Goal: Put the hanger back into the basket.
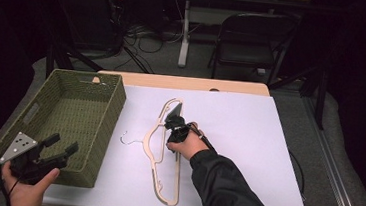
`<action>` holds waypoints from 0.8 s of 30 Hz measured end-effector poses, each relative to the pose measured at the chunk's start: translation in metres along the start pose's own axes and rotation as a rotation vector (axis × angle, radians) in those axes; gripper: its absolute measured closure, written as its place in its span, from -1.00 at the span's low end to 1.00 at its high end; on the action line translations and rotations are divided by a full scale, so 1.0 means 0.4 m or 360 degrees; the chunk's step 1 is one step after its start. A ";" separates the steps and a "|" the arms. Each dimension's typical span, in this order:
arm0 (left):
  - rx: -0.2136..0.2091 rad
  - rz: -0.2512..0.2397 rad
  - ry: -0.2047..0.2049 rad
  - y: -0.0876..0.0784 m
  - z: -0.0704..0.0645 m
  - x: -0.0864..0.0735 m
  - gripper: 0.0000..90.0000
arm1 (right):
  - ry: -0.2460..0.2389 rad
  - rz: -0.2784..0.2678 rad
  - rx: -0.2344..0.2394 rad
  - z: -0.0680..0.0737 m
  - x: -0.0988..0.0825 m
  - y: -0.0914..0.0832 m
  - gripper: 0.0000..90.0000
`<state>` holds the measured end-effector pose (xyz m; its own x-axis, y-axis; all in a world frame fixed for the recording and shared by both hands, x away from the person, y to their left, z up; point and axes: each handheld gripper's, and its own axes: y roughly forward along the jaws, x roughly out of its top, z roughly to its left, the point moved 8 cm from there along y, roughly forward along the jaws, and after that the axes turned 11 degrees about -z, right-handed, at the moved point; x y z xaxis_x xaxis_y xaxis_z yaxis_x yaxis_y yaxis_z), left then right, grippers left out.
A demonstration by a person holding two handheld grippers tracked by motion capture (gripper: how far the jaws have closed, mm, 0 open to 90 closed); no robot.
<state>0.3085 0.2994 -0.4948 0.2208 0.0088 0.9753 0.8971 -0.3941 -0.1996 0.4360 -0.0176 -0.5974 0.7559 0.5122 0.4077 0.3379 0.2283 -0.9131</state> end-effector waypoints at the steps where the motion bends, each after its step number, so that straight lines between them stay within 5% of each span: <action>1: -0.0001 0.0001 0.0000 0.000 0.000 0.000 -0.37 | -0.0003 0.0042 0.0001 0.001 -0.003 -0.004 0.12; 14: 0.0001 -0.0005 0.0001 -0.001 -0.001 0.001 -0.37 | -0.0001 0.0103 0.0004 -0.004 -0.016 0.005 0.23; 24: 0.0000 -0.0008 0.0001 -0.001 -0.001 0.001 -0.36 | 0.0014 0.0061 0.0030 0.006 -0.015 0.013 0.37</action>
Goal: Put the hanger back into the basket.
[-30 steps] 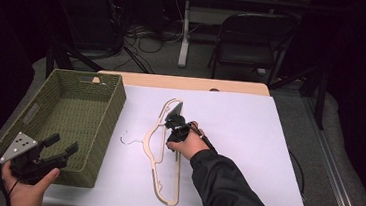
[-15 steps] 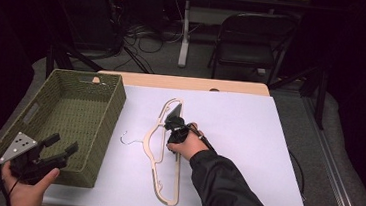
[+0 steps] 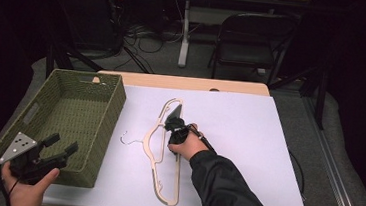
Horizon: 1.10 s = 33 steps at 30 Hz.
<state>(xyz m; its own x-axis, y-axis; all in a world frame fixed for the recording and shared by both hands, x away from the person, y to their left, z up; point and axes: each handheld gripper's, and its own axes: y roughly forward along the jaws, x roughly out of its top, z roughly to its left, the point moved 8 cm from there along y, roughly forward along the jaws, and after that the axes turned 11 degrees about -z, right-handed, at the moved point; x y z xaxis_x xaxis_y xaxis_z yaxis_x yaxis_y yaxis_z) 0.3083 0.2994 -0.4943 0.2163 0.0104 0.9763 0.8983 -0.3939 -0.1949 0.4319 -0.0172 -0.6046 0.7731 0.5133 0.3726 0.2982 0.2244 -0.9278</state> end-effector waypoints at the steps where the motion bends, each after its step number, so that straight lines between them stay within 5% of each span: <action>1: 0.0001 0.0001 0.0000 0.000 0.000 0.000 -0.36 | -0.0012 0.0013 -0.0005 -0.001 -0.001 -0.002 0.38; 6: 0.0002 -0.0001 0.0002 -0.001 0.000 0.001 -0.36 | -0.0008 0.0086 -0.0017 -0.010 -0.009 -0.006 0.41; 10: 0.0002 -0.0004 0.0001 -0.001 0.000 0.001 -0.36 | 0.0035 0.0041 -0.0001 -0.015 -0.012 0.002 0.44; 14: 0.0003 -0.0007 0.0005 -0.002 0.000 0.002 -0.36 | 0.0036 0.0173 -0.0013 -0.030 -0.026 -0.011 0.49; 15: 0.0004 -0.0009 0.0006 -0.002 0.000 0.003 -0.35 | 0.0088 0.0126 0.0024 -0.029 -0.026 -0.004 0.52; 16: 0.0003 -0.0009 0.0005 -0.002 0.000 0.003 -0.36 | 0.0134 -0.0039 0.0062 -0.024 -0.018 0.016 0.53; 18: 0.0002 -0.0004 0.0005 -0.001 0.000 0.002 -0.35 | 0.0187 0.0006 0.0057 -0.023 -0.025 0.010 0.54; 22: 0.0003 0.0002 0.0010 -0.001 -0.001 0.001 -0.35 | 0.0076 0.0201 0.0023 -0.044 -0.038 -0.016 0.57; 28: 0.0007 -0.0005 0.0008 -0.001 0.000 0.002 -0.35 | 0.0059 0.0170 0.0034 -0.054 -0.044 -0.013 0.68; 33: 0.0004 -0.0009 0.0006 -0.002 0.000 0.003 -0.35 | 0.0037 0.0238 0.0025 -0.061 -0.054 -0.023 0.75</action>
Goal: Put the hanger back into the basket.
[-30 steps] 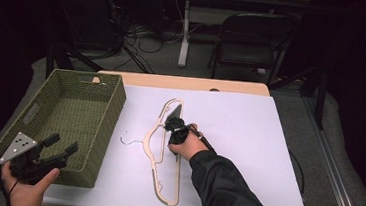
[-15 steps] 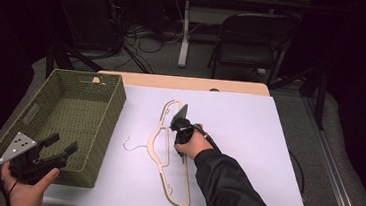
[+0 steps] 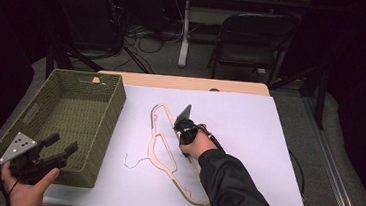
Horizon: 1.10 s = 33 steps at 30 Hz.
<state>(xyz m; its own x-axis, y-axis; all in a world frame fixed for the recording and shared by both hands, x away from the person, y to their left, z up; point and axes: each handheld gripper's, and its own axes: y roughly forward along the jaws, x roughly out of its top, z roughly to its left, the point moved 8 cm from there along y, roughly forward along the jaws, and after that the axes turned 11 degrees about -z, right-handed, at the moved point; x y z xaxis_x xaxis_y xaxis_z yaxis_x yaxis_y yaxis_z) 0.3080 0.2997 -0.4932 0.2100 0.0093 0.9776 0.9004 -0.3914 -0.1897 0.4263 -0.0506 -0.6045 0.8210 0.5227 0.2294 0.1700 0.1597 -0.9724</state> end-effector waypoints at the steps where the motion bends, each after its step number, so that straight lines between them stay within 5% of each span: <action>1: 0.0000 -0.0001 -0.0001 0.000 0.000 0.000 -0.35 | 0.0000 0.0000 0.0006 0.000 -0.005 0.000 0.76; 4: 0.0001 0.0001 0.0001 -0.001 0.000 0.000 -0.35 | -0.0054 -0.0006 0.0008 -0.008 -0.012 0.000 0.77; 6: 0.0004 0.0001 0.0001 -0.001 -0.001 0.001 -0.35 | 0.0001 -0.0140 0.0044 0.000 -0.009 0.015 0.77; 8: 0.0002 0.0000 0.0000 -0.001 -0.002 0.001 -0.35 | -0.0148 0.0071 0.0008 -0.024 -0.024 -0.013 0.77; 9: 0.0002 0.0000 0.0000 -0.001 -0.002 0.001 -0.35 | -0.0128 0.0124 0.0003 -0.023 -0.031 -0.020 0.77; 11: -0.0002 -0.0004 0.0007 0.000 -0.004 0.002 -0.34 | -0.0104 -0.0041 0.0057 -0.020 -0.027 -0.001 0.77; 12: -0.0002 -0.0004 0.0007 0.000 -0.004 0.002 -0.34 | -0.0124 0.0055 0.0034 -0.025 -0.034 -0.015 0.77; 14: -0.0003 -0.0001 0.0006 0.001 -0.007 0.002 -0.34 | -0.0142 0.0093 0.0031 -0.028 -0.037 -0.020 0.77; 16: -0.0010 0.0001 0.0012 0.002 -0.011 0.003 -0.34 | -0.0115 -0.0022 0.0062 -0.025 -0.034 -0.007 0.77; 19: -0.0016 -0.0003 0.0013 0.002 -0.014 0.004 -0.34 | -0.0085 -0.0057 0.0083 -0.021 -0.035 -0.005 0.77; 22: -0.0020 -0.0008 0.0014 0.003 -0.016 0.004 -0.34 | -0.0099 0.0008 0.0091 -0.028 -0.040 -0.016 0.77; 26: -0.0022 -0.0005 0.0014 0.004 -0.018 0.003 -0.34 | -0.0085 -0.0071 0.0127 -0.026 -0.037 -0.008 0.77; 30: -0.0026 -0.0003 0.0017 0.006 -0.020 0.002 -0.34 | -0.0078 -0.0055 0.0122 -0.028 -0.040 -0.015 0.77; 32: -0.0029 0.0000 0.0017 0.006 -0.021 0.001 -0.34 | -0.0046 -0.0175 0.0157 -0.021 -0.033 -0.004 0.77; 33: -0.0029 0.0000 0.0017 0.006 -0.021 0.001 -0.34 | -0.0113 0.0064 0.0113 -0.034 -0.047 -0.035 0.77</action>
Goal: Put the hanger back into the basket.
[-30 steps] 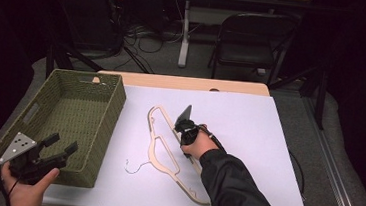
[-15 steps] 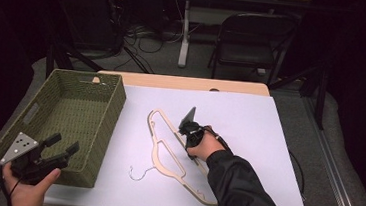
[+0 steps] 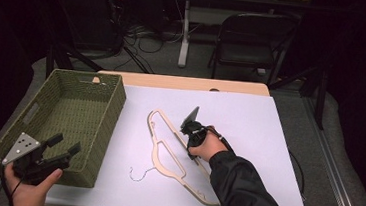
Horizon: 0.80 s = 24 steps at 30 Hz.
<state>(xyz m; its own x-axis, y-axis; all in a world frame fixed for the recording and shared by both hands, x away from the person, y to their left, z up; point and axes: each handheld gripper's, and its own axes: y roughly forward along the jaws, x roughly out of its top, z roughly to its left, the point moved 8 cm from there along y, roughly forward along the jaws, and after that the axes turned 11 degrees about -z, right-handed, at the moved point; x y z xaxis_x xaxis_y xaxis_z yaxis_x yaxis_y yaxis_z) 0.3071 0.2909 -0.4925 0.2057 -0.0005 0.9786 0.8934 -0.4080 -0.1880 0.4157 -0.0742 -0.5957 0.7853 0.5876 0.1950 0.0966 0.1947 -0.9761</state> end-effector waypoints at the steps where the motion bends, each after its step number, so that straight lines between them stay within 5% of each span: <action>1: -0.0001 0.0003 0.0003 0.001 -0.001 -0.001 -0.34 | -0.0021 0.0027 -0.0009 -0.003 -0.002 -0.005 0.77; 2: 0.0001 0.0003 0.0002 0.001 -0.001 -0.001 -0.34 | 0.0011 -0.0184 0.0026 0.004 0.011 0.020 0.77; 5: 0.0000 0.0003 0.0001 0.002 -0.001 -0.001 -0.34 | 0.0008 -0.0121 0.0027 0.008 0.004 0.012 0.77; 6: 0.0001 0.0003 0.0001 0.002 -0.001 -0.001 -0.34 | 0.0010 -0.0172 0.0022 0.009 0.007 0.018 0.77; 10: -0.0002 0.0003 0.0002 0.002 -0.002 -0.002 -0.34 | -0.0004 -0.0134 -0.0026 0.005 0.001 0.018 0.77; 11: -0.0001 0.0004 0.0003 0.003 -0.002 -0.002 -0.34 | 0.0010 -0.0196 -0.0027 0.008 0.005 0.027 0.77; 12: -0.0001 0.0006 0.0002 0.003 -0.001 -0.003 -0.34 | -0.0035 -0.0101 -0.0044 0.004 -0.001 0.017 0.77; 20: 0.0002 0.0006 -0.0001 0.003 0.000 -0.003 -0.34 | -0.0041 -0.0125 -0.0109 0.010 0.004 0.032 0.76; 24: 0.0002 0.0002 0.0001 0.003 0.000 -0.002 -0.34 | -0.0058 -0.0049 -0.0151 0.013 0.003 0.027 0.76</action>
<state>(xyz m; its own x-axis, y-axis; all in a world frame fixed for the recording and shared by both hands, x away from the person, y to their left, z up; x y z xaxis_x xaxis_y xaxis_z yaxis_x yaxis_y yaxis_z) 0.3078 0.2906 -0.4935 0.2069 -0.0015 0.9784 0.8936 -0.4068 -0.1896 0.4144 -0.0674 -0.6055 0.7585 0.6111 0.2265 0.1791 0.1387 -0.9740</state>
